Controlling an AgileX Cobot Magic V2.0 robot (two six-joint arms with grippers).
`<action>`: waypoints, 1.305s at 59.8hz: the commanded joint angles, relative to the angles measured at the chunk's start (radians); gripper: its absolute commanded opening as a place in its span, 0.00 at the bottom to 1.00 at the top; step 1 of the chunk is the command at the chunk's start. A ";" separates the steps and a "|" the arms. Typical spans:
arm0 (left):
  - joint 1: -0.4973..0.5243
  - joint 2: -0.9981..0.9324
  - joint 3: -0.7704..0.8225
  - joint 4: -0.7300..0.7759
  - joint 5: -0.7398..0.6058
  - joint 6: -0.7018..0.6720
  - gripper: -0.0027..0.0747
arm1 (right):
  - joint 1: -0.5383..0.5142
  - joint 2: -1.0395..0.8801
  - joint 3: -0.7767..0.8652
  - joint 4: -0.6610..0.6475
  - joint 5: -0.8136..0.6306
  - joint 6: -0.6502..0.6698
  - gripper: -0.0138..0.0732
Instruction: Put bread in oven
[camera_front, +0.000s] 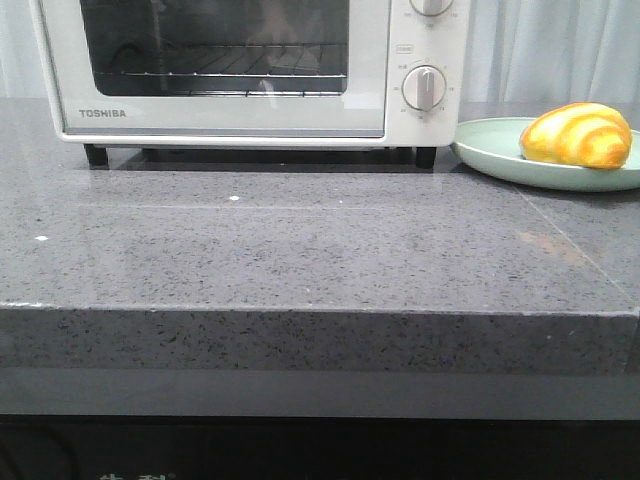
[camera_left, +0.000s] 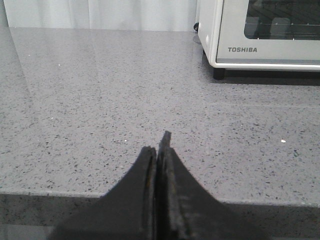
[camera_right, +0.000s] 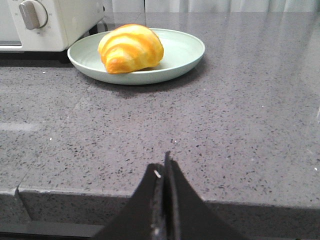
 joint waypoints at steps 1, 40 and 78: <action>0.001 -0.017 0.007 -0.010 -0.086 -0.006 0.01 | -0.004 -0.023 -0.005 -0.008 -0.076 -0.004 0.09; 0.001 -0.017 0.007 -0.010 -0.086 -0.006 0.01 | -0.004 -0.023 -0.005 -0.008 -0.076 -0.004 0.09; 0.001 -0.017 0.007 -0.016 -0.108 -0.006 0.01 | -0.004 -0.023 -0.005 -0.008 -0.080 -0.004 0.09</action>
